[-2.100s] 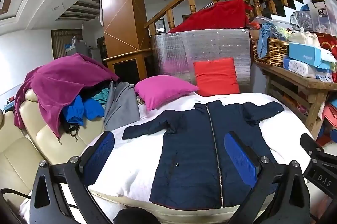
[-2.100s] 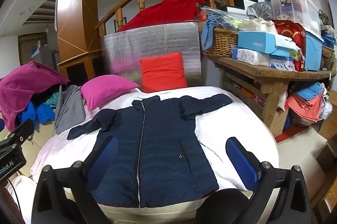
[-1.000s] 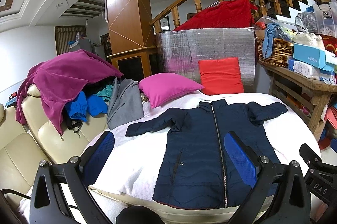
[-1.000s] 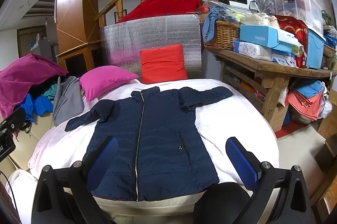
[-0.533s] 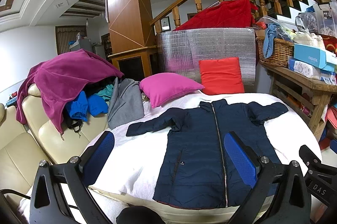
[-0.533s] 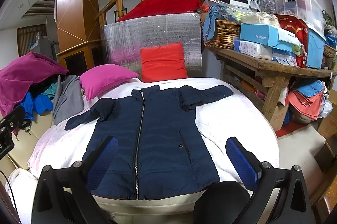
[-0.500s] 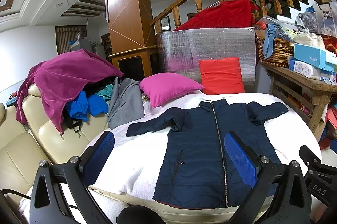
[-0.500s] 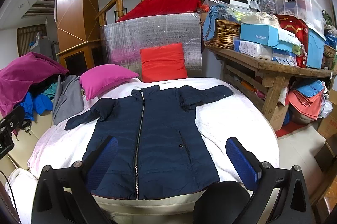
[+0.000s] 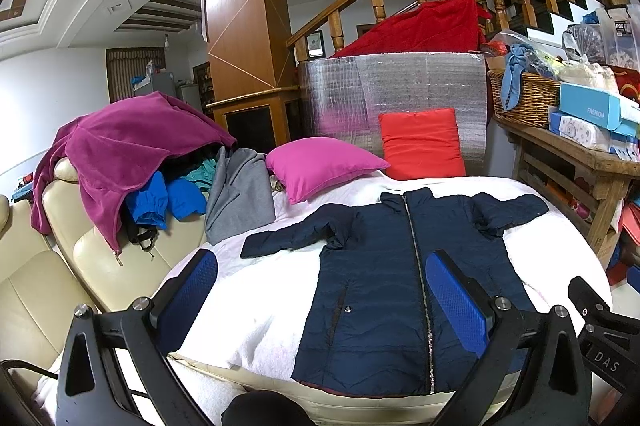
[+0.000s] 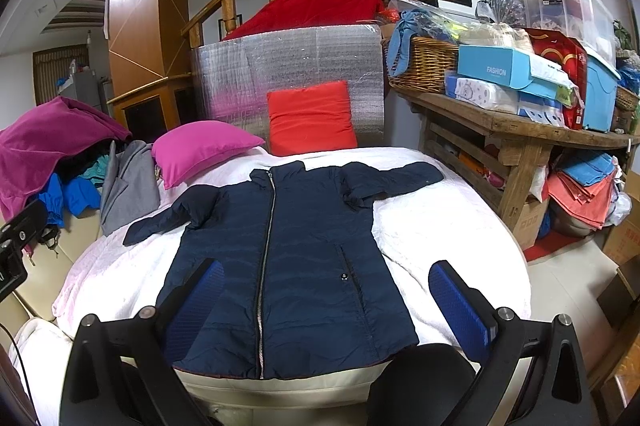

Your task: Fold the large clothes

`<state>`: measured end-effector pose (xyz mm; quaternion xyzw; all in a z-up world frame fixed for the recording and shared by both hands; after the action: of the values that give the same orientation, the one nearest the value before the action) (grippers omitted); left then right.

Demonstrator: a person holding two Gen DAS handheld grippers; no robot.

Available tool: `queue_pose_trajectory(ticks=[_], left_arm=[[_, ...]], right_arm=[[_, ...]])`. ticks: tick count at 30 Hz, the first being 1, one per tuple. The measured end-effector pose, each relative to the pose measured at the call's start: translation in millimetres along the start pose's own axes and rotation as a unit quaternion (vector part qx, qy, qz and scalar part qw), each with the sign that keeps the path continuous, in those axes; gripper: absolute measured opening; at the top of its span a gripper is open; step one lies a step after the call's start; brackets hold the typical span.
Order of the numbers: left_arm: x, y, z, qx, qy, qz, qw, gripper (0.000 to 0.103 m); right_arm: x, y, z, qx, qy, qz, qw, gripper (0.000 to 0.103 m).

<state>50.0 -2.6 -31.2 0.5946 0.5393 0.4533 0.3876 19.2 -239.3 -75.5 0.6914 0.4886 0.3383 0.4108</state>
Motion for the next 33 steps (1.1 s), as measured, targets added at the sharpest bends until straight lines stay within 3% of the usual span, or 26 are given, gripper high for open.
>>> queue_pose_trajectory(ticks=[11, 22, 27, 30, 33], left_arm=[[2, -3, 3, 0.004, 0.002, 0.000, 1.0000, 0.103], [-2, -6, 32, 0.027, 0.011, -0.001, 0.9996, 0.103], [-12, -9, 75, 0.055, -0.006, -0.009, 0.9984, 0.103], [-24, -20, 126, 0.099, -0.019, -0.012, 0.9948, 0.103], [-39, -41, 191, 0.154, -0.008, -0.005, 0.9880, 0.103]], right_arm=[[3, -4, 4, 0.005, 0.000, -0.003, 1.000, 0.103], [0, 0, 28, 0.019, -0.006, -0.005, 1.000, 0.103], [-23, 12, 55, 0.020, -0.006, 0.019, 1.000, 0.103], [-49, 22, 80, 0.019, -0.004, 0.045, 0.999, 0.103], [-86, 30, 125, 0.040, 0.000, 0.085, 0.996, 0.103]])
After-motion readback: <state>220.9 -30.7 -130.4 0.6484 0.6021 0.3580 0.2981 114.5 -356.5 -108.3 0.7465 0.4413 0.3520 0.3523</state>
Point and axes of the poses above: each gripper's, at about its wrist camera, not at the fingertips, and z roughly the way its jaws point, x to its left, y to its top, the point moved 4 cm from there along z, roughly the way its jaws point, and after that the axes turned 4 degrees about -x, right-handed, at the moved point
